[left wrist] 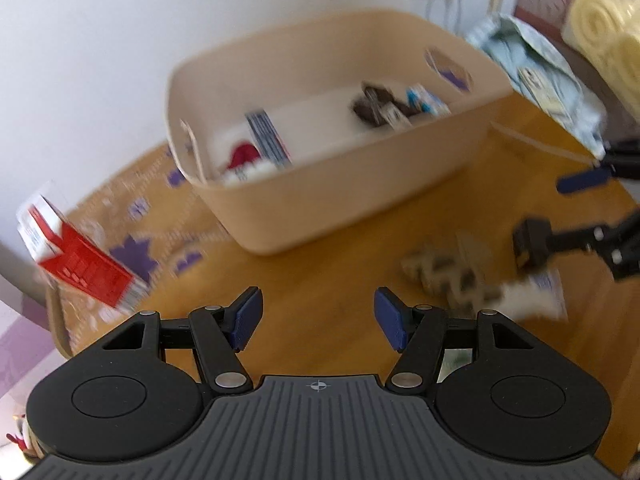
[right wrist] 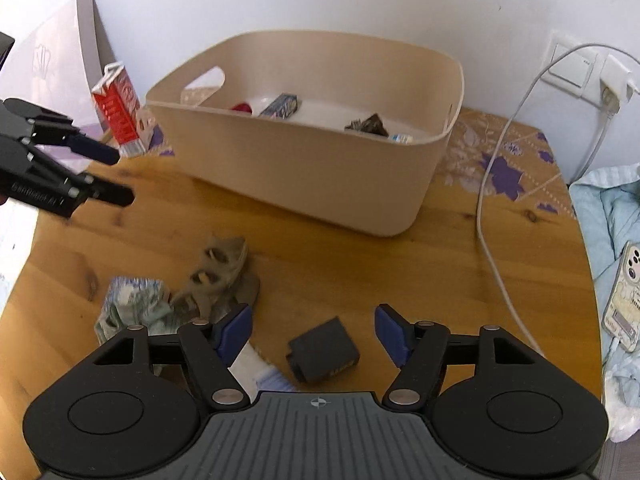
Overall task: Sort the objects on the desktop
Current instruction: 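Grasp the blue-patterned tissue pack with left tool while right tool grasps the black box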
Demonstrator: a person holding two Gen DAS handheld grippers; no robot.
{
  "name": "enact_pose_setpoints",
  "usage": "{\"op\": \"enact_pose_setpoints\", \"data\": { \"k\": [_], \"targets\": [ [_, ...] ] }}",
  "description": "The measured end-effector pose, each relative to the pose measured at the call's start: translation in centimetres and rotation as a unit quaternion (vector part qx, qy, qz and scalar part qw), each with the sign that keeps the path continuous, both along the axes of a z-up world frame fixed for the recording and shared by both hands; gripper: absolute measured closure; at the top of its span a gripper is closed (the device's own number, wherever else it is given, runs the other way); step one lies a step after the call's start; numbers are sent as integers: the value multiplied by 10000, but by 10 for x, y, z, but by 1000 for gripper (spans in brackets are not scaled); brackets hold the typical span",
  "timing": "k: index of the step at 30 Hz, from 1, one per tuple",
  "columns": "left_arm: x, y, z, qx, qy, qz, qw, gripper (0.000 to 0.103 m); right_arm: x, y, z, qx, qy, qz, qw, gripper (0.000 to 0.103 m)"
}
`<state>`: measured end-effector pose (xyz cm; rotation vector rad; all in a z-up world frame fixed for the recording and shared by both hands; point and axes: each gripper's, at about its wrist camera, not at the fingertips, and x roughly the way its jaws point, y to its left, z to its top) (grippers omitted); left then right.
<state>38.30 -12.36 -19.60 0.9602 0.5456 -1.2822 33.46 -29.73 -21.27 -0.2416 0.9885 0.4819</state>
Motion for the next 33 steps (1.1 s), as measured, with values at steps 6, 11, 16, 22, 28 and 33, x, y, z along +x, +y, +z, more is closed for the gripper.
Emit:
{"op": "enact_pose_setpoints", "data": {
  "k": [6, 11, 16, 22, 28, 33],
  "targets": [
    [-6, 15, -25, 469, 90, -302, 9984, 40, -3, -1, -10, -143, 89, -1, 9999, 30],
    [-8, 21, -41, 690, 57, -332, 9970, 40, -5, -4, -17, -216, 149, -30, 9997, 29],
    [-17, 24, -52, 863, 158, -532, 9947, 40, -5, -7, -21, -239, 169, -49, 9996, 27],
    [-29, 25, -69, 1122, 99, -775, 9906, 37, -3, -3, -25, -334, 152, 24, 9993, 26],
    [-32, 21, -80, 1215, 22, -852, 9889, 37, -1, 2, -28, -440, 51, 95, 9990, 26],
    [-31, 15, -81, 1104, 131, -847, 9902, 36, 1, 7, -34, -549, -21, 212, 9983, 27]
  ]
}}
